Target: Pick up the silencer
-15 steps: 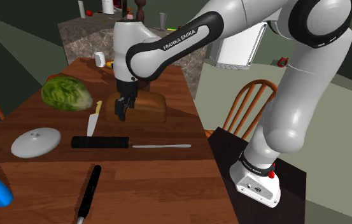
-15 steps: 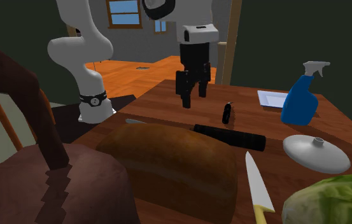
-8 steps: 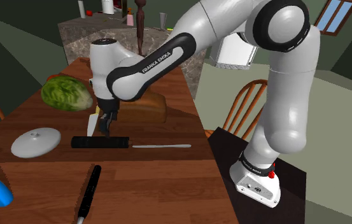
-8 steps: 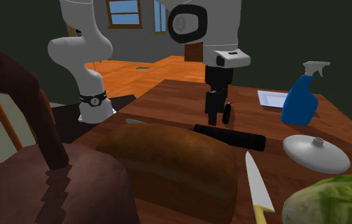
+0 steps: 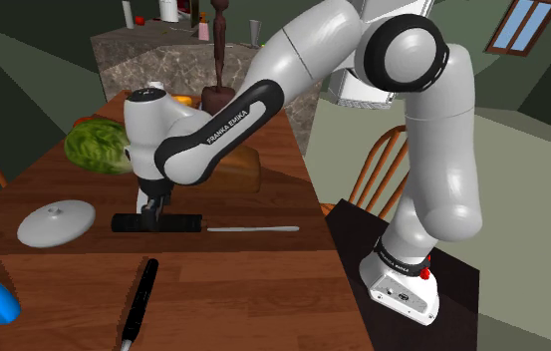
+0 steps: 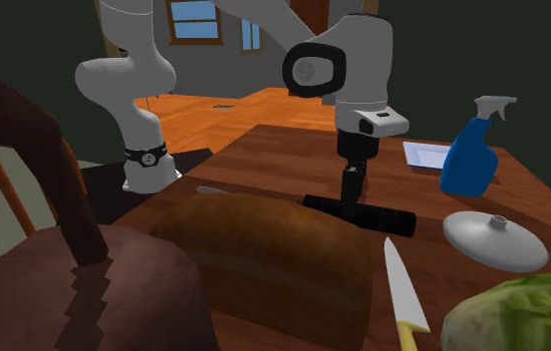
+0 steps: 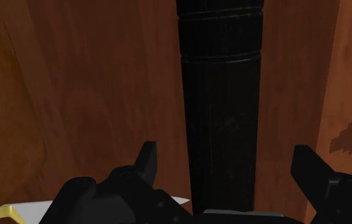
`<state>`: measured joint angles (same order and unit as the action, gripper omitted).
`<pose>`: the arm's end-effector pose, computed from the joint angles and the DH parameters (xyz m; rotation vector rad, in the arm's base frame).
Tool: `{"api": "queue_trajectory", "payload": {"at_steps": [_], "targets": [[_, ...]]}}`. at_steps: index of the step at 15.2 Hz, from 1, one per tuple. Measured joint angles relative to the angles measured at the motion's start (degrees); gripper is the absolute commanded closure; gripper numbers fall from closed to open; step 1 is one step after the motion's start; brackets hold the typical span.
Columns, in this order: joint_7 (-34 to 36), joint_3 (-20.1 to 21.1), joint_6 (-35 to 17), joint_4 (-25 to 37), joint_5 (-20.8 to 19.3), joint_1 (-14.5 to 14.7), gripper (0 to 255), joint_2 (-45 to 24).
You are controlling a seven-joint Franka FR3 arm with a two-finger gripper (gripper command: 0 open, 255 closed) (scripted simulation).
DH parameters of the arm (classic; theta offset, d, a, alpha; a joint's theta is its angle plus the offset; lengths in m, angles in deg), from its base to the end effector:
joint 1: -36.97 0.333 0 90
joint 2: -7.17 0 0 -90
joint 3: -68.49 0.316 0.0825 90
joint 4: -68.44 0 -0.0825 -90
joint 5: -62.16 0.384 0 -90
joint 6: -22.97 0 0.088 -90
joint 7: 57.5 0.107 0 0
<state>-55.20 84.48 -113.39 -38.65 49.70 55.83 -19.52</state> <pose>0.5361 0.3564 0.2796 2.9474 1.0565 0.1187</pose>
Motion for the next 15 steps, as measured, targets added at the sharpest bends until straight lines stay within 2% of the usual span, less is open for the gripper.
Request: {"api": "queue_trajectory", "payload": {"at_steps": [3,4,15], "targets": [[0.5,-0.5,-1.8,-0.1,-0.7,0.3,0,-1.8],[0.5,-0.5,-2.0,-0.2,-0.8,0.3,255,-1.8],[0.5,-0.4,-1.9,-0.5,-0.7,0.3,255,-1.5]]}}
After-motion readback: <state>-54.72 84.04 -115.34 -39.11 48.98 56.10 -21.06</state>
